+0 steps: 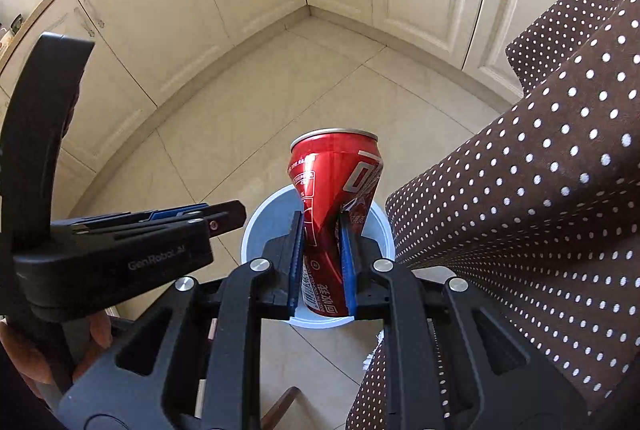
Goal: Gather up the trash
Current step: 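Open the left tool over the blue bucket, then open the right tool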
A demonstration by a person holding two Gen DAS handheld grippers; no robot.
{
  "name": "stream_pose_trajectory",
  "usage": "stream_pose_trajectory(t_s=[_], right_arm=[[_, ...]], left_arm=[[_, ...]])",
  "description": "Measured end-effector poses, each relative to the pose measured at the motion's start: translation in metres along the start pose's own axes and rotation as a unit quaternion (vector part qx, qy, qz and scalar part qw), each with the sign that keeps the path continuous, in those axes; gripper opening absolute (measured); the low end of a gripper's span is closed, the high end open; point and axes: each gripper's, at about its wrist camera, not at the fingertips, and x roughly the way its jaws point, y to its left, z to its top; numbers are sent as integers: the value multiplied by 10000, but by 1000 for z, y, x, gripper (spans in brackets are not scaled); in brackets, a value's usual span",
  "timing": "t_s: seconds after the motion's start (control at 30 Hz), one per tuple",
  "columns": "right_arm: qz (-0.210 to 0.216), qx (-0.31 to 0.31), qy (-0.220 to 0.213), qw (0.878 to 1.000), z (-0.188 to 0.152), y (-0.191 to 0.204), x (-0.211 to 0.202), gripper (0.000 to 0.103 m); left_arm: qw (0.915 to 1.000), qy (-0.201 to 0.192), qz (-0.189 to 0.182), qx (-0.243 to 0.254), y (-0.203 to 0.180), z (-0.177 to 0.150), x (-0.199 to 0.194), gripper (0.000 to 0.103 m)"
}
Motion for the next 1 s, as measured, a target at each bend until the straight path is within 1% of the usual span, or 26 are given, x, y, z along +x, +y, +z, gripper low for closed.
stream_pose_trajectory(t_s=[0.23,0.47,0.73,0.9,1.0], right_arm=[[83,17,116,9999,0,0,12,17],[185,66,185,9996,4,0,25,18],[259,124,147,9995,11,-2,34,19],[219,82,140,9996,13,4,31,19],[176,63,48,9998,13,3,23,19]], left_arm=[[9997,51,158,-188,21,-8,0,34],[9997,-7,138,-224,20,-6,-1,34],[9996,-73,162,-230,21,-5,-5,35],[9997,-105,123,-173,19,-5,-11,35],[9997,-155,88,-148,17,-6,-17,35]])
